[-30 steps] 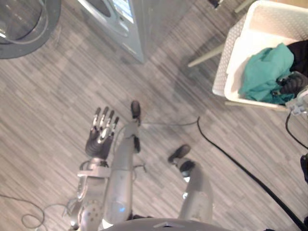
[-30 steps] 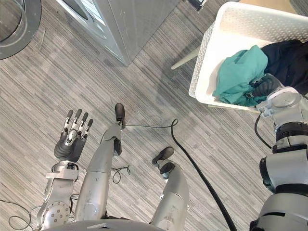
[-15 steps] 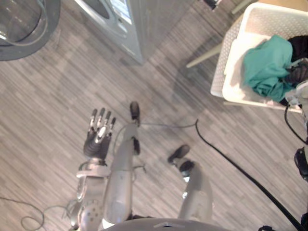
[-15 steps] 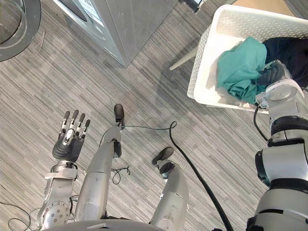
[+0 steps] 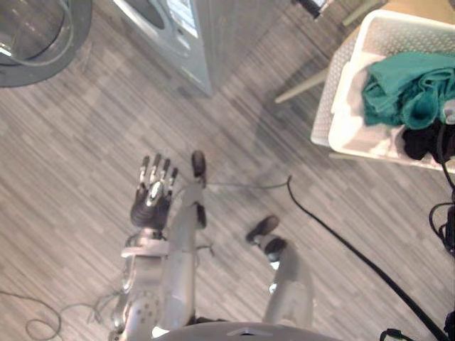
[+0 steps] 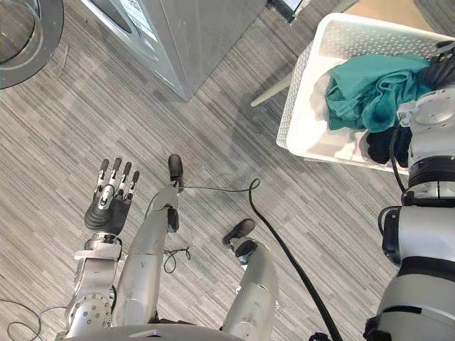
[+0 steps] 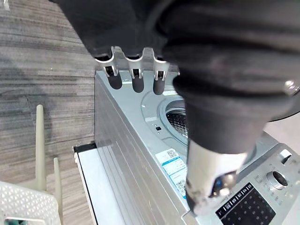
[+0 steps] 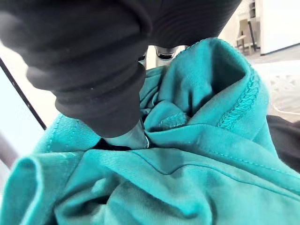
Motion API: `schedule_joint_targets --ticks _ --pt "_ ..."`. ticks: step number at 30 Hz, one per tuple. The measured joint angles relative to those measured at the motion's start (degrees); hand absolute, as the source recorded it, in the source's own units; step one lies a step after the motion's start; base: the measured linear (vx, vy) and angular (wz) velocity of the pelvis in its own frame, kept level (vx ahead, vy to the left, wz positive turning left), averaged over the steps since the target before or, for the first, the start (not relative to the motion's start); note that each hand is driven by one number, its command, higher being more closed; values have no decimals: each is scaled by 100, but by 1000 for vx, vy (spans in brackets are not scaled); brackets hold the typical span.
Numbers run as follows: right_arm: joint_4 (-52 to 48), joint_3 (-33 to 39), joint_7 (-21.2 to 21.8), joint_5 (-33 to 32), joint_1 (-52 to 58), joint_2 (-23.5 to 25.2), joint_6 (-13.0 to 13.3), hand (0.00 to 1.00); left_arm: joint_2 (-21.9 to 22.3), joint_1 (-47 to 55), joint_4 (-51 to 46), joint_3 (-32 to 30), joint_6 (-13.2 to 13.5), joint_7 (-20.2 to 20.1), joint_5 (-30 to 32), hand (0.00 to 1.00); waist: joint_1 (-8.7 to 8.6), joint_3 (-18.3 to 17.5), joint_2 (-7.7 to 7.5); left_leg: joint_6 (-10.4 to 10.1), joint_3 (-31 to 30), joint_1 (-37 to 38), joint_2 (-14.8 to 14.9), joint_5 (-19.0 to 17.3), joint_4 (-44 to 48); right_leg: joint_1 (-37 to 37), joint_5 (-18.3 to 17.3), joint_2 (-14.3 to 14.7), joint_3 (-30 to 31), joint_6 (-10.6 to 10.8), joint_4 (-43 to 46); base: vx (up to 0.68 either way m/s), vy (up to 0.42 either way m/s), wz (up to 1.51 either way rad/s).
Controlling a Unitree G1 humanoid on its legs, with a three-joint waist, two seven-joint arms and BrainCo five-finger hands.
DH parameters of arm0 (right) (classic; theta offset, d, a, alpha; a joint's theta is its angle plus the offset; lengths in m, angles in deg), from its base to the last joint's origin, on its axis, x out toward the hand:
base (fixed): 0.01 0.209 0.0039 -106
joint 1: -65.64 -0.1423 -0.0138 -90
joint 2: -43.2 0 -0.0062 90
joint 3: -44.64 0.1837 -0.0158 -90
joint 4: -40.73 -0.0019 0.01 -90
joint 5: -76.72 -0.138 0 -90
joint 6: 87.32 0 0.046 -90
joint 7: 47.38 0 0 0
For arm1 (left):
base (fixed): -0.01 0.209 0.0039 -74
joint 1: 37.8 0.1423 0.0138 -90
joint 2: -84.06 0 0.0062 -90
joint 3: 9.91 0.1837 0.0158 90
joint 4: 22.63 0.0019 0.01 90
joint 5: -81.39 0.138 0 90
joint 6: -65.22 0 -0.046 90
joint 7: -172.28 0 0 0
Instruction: Pick up the laundry basket with both hands and put the clothes into the washing machine.
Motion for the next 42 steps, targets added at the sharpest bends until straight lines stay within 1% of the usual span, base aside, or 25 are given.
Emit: schedule_joint_targets --ticks 3,6,7,9,10,12,13,15,16,20,21,23,25,26,27,28,29,31,32,35,36,38,39,40,42 --pt "-488 334 -208 -220 -124 53 0 100 -70 -51 8 143 3 33 -60 0 -30 35 -11 17 -9 10 37 -85 205 117 -5 4 -13 7 12 40 -19 2" --pt "-884 733 -384 -291 -125 285 -23 100 -82 -110 17 271 10 70 -103 0 -77 210 -67 -8 -19 206 49 -244 438 440 -27 -23 -34 44 15 55 -19 6" --pt "-1085 942 -457 -291 -111 392 -41 100 -103 -114 23 366 14 84 -100 0 -88 220 -80 -40 -32 233 51 -349 540 529 -40 -29 -49 61 14 58 -16 8" --pt "-1341 1192 -514 -293 -74 603 -61 100 -144 -125 55 441 15 96 -98 0 -117 250 -129 -41 -30 324 50 -427 629 674 -52 -42 -53 82 5 61 -15 7" --pt "-1502 1337 -609 -296 -8 753 -65 100 -222 -161 103 537 14 106 -93 0 -123 271 -167 -50 -51 437 46 -505 730 869 -67 -47 -86 106 -18 68 -23 11" --pt "-1705 1549 -656 -311 114 854 -66 100 -328 -192 121 653 14 105 -52 0 -123 275 -175 -50 -119 575 24 -554 784 1123 -79 -44 -181 124 -63 88 -60 17" --pt "-1876 1666 -699 -331 197 939 -65 100 -406 -201 128 670 17 104 45 0 -109 291 -214 -54 -124 685 22 -584 801 1254 -85 -42 -193 133 -83 73 -61 13" --pt "-2024 1762 -729 -333 252 1038 -53 100 -515 -237 178 697 18 103 146 0 -107 301 -238 -65 -124 795 20 -627 804 1388 -101 -41 -197 146 -96 34 -75 5" --pt "-2041 1784 -751 -334 251 1102 -53 100 -571 -299 268 786 31 104 231 0 -114 302 -246 -31 -120 857 27 -688 861 1481 -122 -43 -194 151 -87 30 -124 3" --pt "-2331 1804 -760 -341 423 1203 -51 100 -650 -564 284 899 36 143 359 0 -129 326 -290 -20 -8 896 89 -697 863 1488 -127 -48 -171 153 -78 9 -93 1" --pt "-2471 1835 -762 -343 423 1298 -52 100 -666 -680 284 908 52 172 392 0 -156 336 -307 -22 26 892 113 -692 861 1464 -127 -47 -159 152 -68 6 -104 -7" --pt "-2828 1848 -822 -350 425 1500 -49 100 -774 -1028 291 987 89 262 647 0 -180 358 -353 -53 62 878 133 -635 859 1375 -121 -40 -98 144 -52 10 -98 -12" --pt "-3356 1848 -869 -353 404 1779 -30 100 -785 -1761 341 1069 144 385 1105 0 -209 369 -387 9 152 794 224 -571 858 1203 -64 22 15 119 -63 13 -91 -23" --pt "-3511 1847 -870 -353 400 1866 -14 100 -778 -1995 381 1074 165 417 1187 0 -236 369 -388 44 165 759 252 -538 859 1150 -42 50 40 105 -70 8 -90 -27" --pt "-3811 1845 -890 -354 396 2061 19 100 -771 -2550 567 1085 210 547 1539 0 -293 375 -399 72 183 699 299 -493 855 1060 -3 81 59 77 -79 6 -106 -28" --pt "-4050 1843 -919 -353 369 2257 39 100 -766 -3148 740 1103 219 722 1969 0 -336 400 -448 88 252 675 355 -468 856 953 31 117 150 63 -70 6 -109 -34" --pt "-4134 1840 -944 -354 335 2369 45 100 -756 -3426 820 1112 225 785 2155 0 -351 413 -472 98 295 674 403 -460 863 921 59 137 176 49 -82 -3 -111 -39" --pt "-4590 1833 -1061 -358 311 2738 49 100 -706 -4428 1253 1222 245 1047 2847 0 -462 429 -503 111 390 677 487 -444 876 812 133 190 312 29 -95 -8 -81 -35" --pt "-4785 1829 -1103 -355 304 2848 58 100 -668 -4796 1415 1261 242 1144 3085 0 -504 429 -503 115 444 678 511 -441 875 762 154 198 363 25 -88 -10 -63 -28" --pt "-5306 1751 -1129 -388 232 3194 92 100 -278 -5816 1988 1246 208 1484 3606 0 -697 431 -506 123 535 690 613 -436 901 677 241 269 489 4 -117 -13 -76 -24" --pt "-5422 1746 -1131 -388 164 3298 108 100 -151 -6030 2129 1250 195 1556 3692 0 -732 431 -507 123 578 701 640 -436 904 641 261 283 544 -7 -114 -10 -80 -34" --pt "-5759 1715 -1133 -396 -31 3543 156 100 246 -6511 2607 1247 142 1697 3839 0 -777 431 -507 111 701 710 725 -446 950 520 321 326 696 -16 -99 -8 -67 -32" --pt "-5849 1715 -1136 -397 -45 3609 164 100 344 -6607 2754 1246 105 1751 3844 0 -812 431 -507 111 707 714 734 -446 956 518 327 333 707 -18 -97 0 -61 -16" --pt "-6007 1682 -1142 -404 -54 3679 176 100 522 -6746 3043 1231 5 1837 3862 0 -859 432 -509 111 732 741 745 -446 964 517 335 335 740 -20 -86 5 -50 -8" --pt "-6142 1629 -1143 -417 -62 3793 202 100 709 -6810 3424 1191 -110 1885 3955 0 -888 433 -512 104 802 817 765 -456 965 517 354 337 820 -23 -82 9 -59 -15"
